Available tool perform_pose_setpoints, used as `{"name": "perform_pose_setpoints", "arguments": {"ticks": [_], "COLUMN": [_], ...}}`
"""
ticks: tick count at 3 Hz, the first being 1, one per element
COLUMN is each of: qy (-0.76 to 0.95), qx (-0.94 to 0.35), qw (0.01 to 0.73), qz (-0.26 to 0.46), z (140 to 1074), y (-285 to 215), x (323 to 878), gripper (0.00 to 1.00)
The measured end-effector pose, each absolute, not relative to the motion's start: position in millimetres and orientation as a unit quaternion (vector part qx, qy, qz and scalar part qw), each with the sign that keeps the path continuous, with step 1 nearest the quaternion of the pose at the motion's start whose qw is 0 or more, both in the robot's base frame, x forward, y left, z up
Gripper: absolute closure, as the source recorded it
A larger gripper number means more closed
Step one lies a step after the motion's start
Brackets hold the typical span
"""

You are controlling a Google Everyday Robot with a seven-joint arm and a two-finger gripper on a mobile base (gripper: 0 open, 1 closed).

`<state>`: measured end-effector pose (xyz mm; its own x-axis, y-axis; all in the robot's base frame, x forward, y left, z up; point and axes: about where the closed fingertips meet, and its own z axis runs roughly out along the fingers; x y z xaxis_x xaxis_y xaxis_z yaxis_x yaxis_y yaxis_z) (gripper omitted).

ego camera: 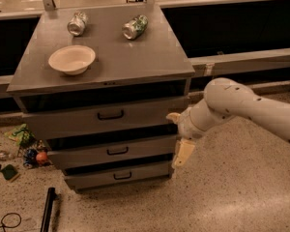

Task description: Open bottom drawer

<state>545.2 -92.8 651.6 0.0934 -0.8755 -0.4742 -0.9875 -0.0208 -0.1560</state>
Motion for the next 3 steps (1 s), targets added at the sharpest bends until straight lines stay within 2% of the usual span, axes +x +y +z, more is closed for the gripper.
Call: {"name": "perform_pose_setpoints", "arguments": {"ticks": [1, 3], "qy": [0.656, 0.652], "qx": [-0.706, -0.702], "qw": [0.224, 0.205], "qz": [0.146, 0.2], "z": [587.6, 473.9], "y": [-73.6, -58.4], "x": [570.3, 570.7], "gripper": [0.0, 0.0]}}
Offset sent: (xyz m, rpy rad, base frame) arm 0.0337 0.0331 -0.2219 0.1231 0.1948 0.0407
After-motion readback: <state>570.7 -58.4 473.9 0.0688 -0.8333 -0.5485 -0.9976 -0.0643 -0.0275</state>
